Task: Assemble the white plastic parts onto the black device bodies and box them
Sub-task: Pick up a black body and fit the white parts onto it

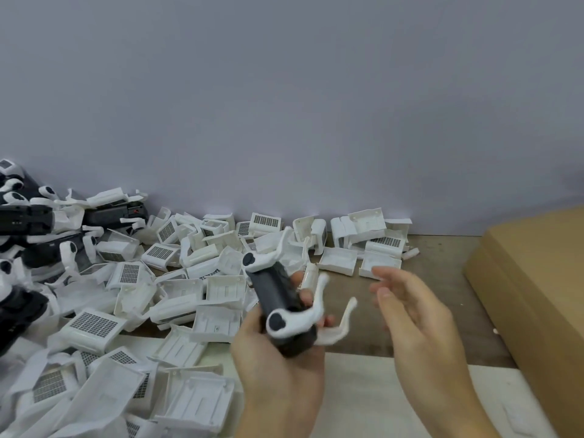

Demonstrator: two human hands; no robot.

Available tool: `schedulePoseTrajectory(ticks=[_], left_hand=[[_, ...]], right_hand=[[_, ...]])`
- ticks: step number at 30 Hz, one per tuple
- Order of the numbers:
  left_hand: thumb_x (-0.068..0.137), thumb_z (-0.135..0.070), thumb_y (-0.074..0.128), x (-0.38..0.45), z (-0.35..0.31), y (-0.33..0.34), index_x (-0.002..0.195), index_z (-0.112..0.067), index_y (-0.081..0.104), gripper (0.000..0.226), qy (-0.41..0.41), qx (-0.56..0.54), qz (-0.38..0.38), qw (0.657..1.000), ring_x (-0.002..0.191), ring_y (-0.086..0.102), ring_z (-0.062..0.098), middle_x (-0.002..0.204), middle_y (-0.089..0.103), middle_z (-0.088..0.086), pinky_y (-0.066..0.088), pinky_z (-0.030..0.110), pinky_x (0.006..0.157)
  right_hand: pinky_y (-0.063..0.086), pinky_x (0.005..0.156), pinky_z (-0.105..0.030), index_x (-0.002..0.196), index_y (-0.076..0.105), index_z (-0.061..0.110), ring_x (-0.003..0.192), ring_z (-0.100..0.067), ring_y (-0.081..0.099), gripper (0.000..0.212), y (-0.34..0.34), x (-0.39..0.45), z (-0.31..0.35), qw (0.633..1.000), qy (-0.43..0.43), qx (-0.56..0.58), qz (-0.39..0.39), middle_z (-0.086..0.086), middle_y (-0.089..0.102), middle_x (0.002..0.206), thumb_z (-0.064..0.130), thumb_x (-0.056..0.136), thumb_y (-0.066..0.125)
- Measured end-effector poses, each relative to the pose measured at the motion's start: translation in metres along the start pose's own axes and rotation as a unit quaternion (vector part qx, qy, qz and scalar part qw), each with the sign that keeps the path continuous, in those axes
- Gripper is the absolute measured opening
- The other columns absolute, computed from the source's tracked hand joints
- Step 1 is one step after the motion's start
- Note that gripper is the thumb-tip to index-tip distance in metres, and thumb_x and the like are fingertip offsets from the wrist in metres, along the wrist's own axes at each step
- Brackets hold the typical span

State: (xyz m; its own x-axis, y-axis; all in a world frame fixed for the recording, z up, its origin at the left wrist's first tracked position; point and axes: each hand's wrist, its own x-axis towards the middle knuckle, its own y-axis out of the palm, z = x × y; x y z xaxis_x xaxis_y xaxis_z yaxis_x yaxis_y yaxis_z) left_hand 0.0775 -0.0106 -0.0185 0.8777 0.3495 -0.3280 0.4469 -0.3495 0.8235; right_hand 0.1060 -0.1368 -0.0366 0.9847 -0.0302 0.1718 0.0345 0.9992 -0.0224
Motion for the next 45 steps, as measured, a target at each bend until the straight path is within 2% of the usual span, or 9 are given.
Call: schedulePoseTrajectory(ticks=[3,7,13,16,19,26,33,41,45], left_hand=[[0.077,-0.044,0.057,-0.004,-0.003,0.003,0.079,-0.002,0.070,0.045,-0.009,-0.026,0.004,1.000,0.052,0.051,0.024,0.067,0.057,0.014,0.045,0.032,0.058],[0.073,-0.034,0.065,-0.004,0.003,0.009,0.051,-0.012,0.064,0.031,0.012,0.104,-0.007,0.994,0.039,0.047,0.020,0.053,0.054,0.009,0.040,0.027,0.046],[0.075,-0.043,0.062,-0.005,-0.001,0.004,0.083,-0.004,0.074,0.042,-0.010,0.135,0.037,0.990,0.059,0.064,0.027,0.077,0.067,0.015,0.043,0.030,0.051],[0.074,-0.035,0.060,-0.002,-0.001,0.002,0.095,0.001,0.076,0.045,0.010,0.159,0.033,0.987,0.068,0.068,0.026,0.088,0.070,0.018,0.052,0.032,0.057],[0.072,-0.031,0.053,-0.003,0.001,0.004,0.078,-0.002,0.080,0.040,0.010,0.176,0.051,0.983,0.061,0.065,0.024,0.083,0.072,0.018,0.049,0.028,0.047],[0.066,-0.061,0.058,-0.004,0.003,0.006,0.097,-0.007,0.079,0.065,-0.045,0.206,0.047,0.976,0.042,0.058,0.017,0.082,0.074,0.006,0.034,0.019,0.035],[0.064,-0.053,0.063,-0.003,0.005,0.004,0.069,-0.015,0.081,0.042,-0.030,0.157,0.066,0.985,0.064,0.070,0.018,0.080,0.074,0.006,0.051,0.027,0.049],[0.087,-0.051,0.050,-0.001,0.002,0.005,0.061,-0.017,0.079,0.052,-0.018,0.140,0.049,0.989,0.051,0.062,0.022,0.081,0.074,0.011,0.038,0.023,0.037],[0.069,-0.047,0.060,0.001,0.005,0.003,0.061,-0.014,0.079,0.038,-0.007,0.155,0.049,0.987,0.061,0.071,0.023,0.077,0.074,0.011,0.057,0.028,0.050]], right_hand=[[0.051,0.077,-0.032,0.093,0.071,0.035,0.081,-0.006,0.067,0.027,0.004,-0.001,-0.001,0.997,0.053,-0.038,0.047,0.012,0.072,0.086,0.016,0.098,0.054],[0.052,0.058,-0.024,0.094,0.070,0.026,0.062,-0.015,0.069,0.039,0.006,-0.003,0.002,0.976,0.125,-0.075,0.161,0.000,0.075,0.071,-0.004,0.091,0.045],[0.050,0.067,-0.021,0.113,0.061,0.043,0.072,-0.013,0.072,0.036,0.007,-0.009,0.007,0.955,0.122,-0.045,0.268,0.005,0.077,0.088,0.024,0.083,0.060],[0.047,0.061,-0.015,0.105,0.064,0.052,0.068,-0.005,0.068,0.036,0.010,-0.013,0.009,0.960,0.104,-0.019,0.260,0.014,0.073,0.080,0.038,0.072,0.058],[0.042,0.056,-0.017,0.103,0.064,0.045,0.061,-0.004,0.059,0.029,0.010,-0.012,0.013,0.966,0.087,0.021,0.241,0.013,0.066,0.072,0.038,0.075,0.058],[0.049,0.056,-0.026,0.093,0.065,0.041,0.062,-0.017,0.064,0.025,0.023,-0.014,0.011,0.972,0.098,0.068,0.200,0.009,0.073,0.091,0.016,0.096,0.061],[0.039,0.050,-0.027,0.075,0.067,0.039,0.064,-0.020,0.054,0.030,0.033,-0.006,-0.001,0.956,0.170,0.164,0.173,0.004,0.072,0.080,0.017,0.060,0.055],[0.041,0.049,-0.027,0.080,0.069,0.033,0.050,-0.019,0.049,0.034,0.030,-0.007,0.001,0.956,0.149,0.150,0.203,-0.002,0.069,0.076,0.015,0.060,0.049],[0.045,0.056,-0.024,0.083,0.065,0.041,0.057,-0.009,0.055,0.030,0.028,-0.012,0.005,0.966,0.137,0.093,0.199,0.010,0.071,0.086,0.022,0.065,0.050]])
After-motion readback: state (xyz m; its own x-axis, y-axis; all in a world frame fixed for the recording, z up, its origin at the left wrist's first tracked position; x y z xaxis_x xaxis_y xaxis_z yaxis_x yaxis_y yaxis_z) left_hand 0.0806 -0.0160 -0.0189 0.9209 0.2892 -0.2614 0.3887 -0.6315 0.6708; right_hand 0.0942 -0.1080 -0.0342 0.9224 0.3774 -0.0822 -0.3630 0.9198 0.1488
